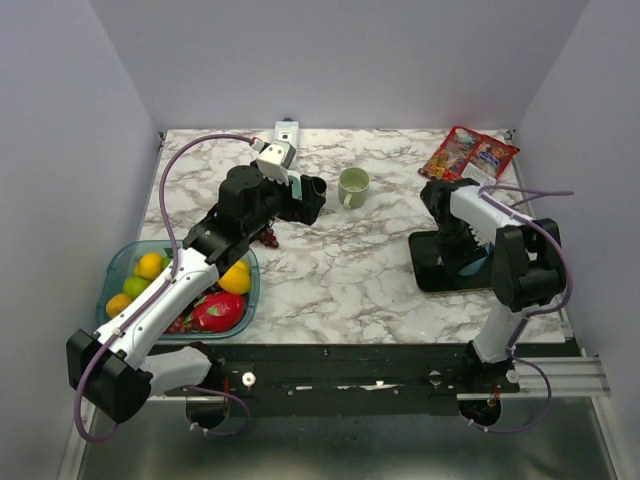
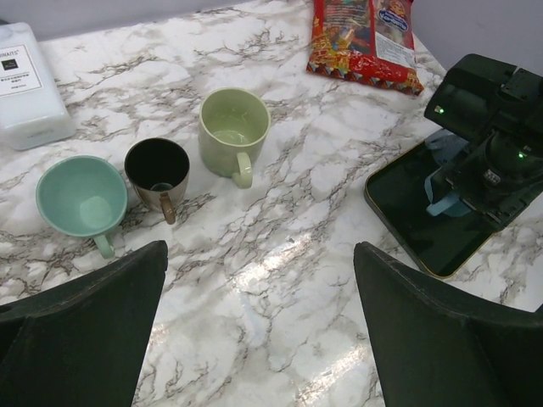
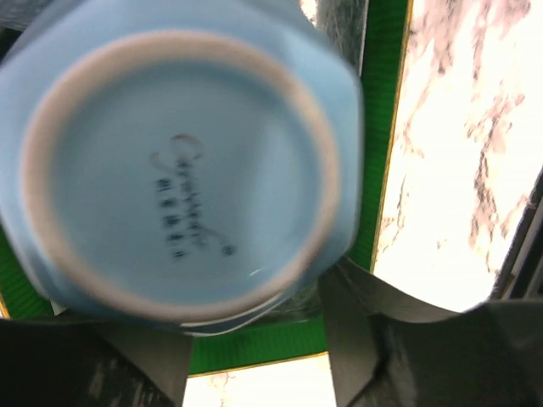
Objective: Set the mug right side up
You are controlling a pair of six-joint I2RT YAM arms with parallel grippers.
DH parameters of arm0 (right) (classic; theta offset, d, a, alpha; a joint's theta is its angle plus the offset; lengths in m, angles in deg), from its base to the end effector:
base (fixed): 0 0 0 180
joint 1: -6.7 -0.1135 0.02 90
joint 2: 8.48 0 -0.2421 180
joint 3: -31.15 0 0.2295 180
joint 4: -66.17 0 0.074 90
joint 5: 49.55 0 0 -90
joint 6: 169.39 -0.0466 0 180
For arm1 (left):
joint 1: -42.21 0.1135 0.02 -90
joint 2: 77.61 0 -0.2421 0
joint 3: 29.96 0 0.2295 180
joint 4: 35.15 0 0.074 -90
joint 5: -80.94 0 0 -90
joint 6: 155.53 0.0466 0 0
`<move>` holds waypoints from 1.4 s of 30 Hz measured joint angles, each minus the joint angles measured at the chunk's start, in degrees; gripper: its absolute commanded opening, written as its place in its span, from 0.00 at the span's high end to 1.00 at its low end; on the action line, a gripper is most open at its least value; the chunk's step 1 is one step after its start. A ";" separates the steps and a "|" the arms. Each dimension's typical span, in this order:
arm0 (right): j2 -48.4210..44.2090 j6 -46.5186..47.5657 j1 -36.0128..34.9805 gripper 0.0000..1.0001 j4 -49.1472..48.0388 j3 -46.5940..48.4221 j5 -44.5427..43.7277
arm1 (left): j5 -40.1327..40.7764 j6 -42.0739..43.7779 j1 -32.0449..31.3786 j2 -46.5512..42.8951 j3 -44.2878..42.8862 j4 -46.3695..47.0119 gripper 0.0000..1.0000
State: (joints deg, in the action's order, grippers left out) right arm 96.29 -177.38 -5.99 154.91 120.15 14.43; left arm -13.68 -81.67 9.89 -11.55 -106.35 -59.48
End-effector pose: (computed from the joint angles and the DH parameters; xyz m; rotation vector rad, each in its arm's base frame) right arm 0.2714 0.0401 0.1730 1.8591 2.1413 -0.6693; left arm 0.2214 -0.1445 0.3468 0.3207 1.8385 -0.6667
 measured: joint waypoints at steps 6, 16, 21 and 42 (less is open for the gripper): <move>-10.21 4.72 -0.48 0.30 -7.21 -9.42 -1.79 | -0.72 -0.37 0.07 0.00 0.00 0.02 0.01; -10.82 8.85 -0.48 0.43 -12.31 -9.99 -3.69 | -1.62 -1.01 0.13 0.02 0.00 0.02 0.01; -11.19 10.69 -0.48 0.55 -14.75 -10.73 -4.48 | -1.70 -1.03 0.39 0.17 0.00 0.02 0.01; -12.98 11.69 -0.61 1.00 -14.78 -10.67 -4.63 | -2.97 -1.31 0.72 0.66 0.00 0.02 0.01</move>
State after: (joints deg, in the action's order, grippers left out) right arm 83.31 -165.69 -6.60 140.13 109.48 9.80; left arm -16.65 -82.98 10.61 -10.89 -106.35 -59.46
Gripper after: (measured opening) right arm 0.210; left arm 0.988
